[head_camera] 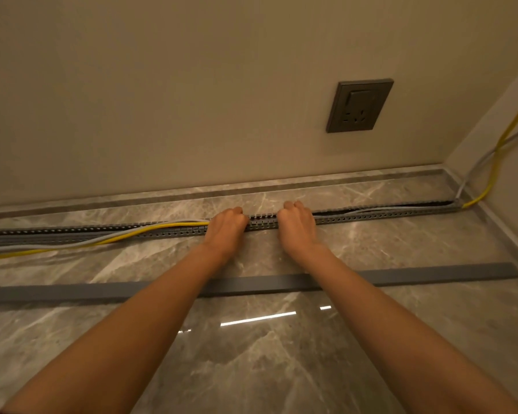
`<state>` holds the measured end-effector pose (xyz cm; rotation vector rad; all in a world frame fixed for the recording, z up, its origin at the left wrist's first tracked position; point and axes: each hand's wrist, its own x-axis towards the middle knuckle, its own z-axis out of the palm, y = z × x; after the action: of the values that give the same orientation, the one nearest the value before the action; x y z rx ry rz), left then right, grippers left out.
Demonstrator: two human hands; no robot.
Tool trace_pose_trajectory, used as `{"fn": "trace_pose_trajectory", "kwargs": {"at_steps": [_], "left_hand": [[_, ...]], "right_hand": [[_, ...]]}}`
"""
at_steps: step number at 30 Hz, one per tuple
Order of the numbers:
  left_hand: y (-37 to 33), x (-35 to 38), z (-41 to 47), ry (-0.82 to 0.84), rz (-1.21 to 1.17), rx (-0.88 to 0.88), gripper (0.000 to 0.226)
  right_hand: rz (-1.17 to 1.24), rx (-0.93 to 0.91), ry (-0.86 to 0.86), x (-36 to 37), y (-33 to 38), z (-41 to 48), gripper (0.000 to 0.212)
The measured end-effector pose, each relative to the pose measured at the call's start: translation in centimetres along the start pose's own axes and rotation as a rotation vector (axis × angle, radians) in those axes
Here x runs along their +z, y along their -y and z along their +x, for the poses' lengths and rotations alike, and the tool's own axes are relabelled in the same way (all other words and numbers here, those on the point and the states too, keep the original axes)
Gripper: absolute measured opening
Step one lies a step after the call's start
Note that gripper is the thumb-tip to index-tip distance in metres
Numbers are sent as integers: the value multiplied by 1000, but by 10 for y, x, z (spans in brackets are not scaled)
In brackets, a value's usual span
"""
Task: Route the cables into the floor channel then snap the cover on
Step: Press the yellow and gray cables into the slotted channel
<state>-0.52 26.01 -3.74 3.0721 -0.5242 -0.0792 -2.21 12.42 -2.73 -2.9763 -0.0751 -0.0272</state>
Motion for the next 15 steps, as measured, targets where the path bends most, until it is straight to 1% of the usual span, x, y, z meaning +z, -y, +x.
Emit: {"fn": "trace_pose_trajectory", "kwargs": {"at_steps": [3, 6, 8, 11, 15], "left_hand": [[2, -2, -2, -5, -50, 16, 26], [11, -3, -6, -56, -230, 42, 28], [19, -5, -13, -101, -328, 69, 29], [36, -6, -26, -189, -318, 65, 24], [61, -8, -37, -212, -214, -12, 19]], "right_hand": [[31, -85, -15, 1, 2, 2, 28], [46, -178, -30, 5, 10, 2, 29], [43, -176, -17, 8, 15, 2, 29], [34, -147, -28, 10, 20, 2, 28], [64, -155, -93, 14, 35, 1, 25]]}}
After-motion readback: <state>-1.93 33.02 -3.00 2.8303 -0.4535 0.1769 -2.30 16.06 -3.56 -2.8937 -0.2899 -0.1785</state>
